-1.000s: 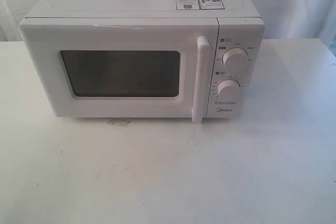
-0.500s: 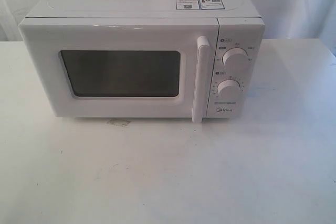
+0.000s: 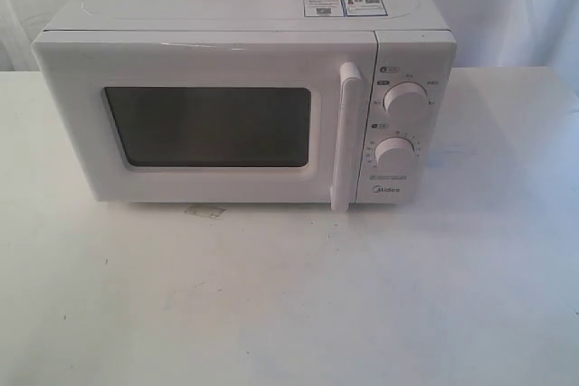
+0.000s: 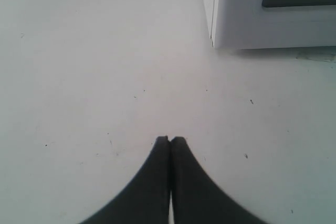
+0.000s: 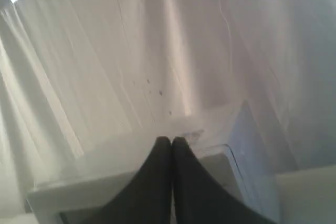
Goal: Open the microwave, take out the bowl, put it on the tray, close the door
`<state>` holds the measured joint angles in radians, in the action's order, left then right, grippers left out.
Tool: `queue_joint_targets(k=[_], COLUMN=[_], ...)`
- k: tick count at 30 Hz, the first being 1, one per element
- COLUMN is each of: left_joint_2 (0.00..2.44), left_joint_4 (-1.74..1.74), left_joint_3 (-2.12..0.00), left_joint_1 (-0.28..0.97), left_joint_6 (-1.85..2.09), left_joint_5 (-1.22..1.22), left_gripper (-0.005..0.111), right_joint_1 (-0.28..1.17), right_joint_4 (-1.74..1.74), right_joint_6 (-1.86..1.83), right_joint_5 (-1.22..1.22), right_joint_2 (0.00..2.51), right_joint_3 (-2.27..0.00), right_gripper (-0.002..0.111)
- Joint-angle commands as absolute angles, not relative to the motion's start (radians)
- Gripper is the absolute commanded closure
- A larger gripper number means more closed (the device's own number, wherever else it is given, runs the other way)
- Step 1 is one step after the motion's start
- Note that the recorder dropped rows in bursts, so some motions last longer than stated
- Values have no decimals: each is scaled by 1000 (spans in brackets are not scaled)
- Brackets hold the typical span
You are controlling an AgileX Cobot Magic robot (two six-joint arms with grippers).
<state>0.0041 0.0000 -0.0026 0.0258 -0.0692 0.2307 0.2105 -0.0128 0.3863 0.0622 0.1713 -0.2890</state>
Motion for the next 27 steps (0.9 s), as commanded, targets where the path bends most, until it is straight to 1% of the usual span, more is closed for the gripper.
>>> queue_joint_targets(k=[1,3,6,9,14,17,20,24,27], left_joint_2=[0,0,0,0,0,0,0,0,0], left_joint_4=[0,0,0,0,0,0,0,0,0], left_joint_3=[0,0,0,0,0,0,0,0,0], left_joint_1=[24,24,24,24,24,24,24,24,24], left_joint_6=[-70,-70,-70,-70,-70,-70,-70,-70,-70], left_joint_5=[233,233,233,233,233,233,233,233,233], left_gripper=[107,107,107,107,107,107,107,107,107], right_joint_1=[209,209,209,209,209,209,209,209,209], right_joint_4=[-18,109,573,902,1368,1516,1587,1653,1738], right_joint_6=[338,190,-315,-765,-1339,-1577,-1710,-1838,-1927], right_joint_5=[-307,-447,-510,-546,-724,-829,-891,-906,-871], right_joint_2=[428,568,766,875,1030,1097,1152,1210,1253], right_joint_3=[-481,-527,-530,-523,-522,-522,-522,-522,-522], right_gripper=[108,108,108,108,108,108,108,108,108])
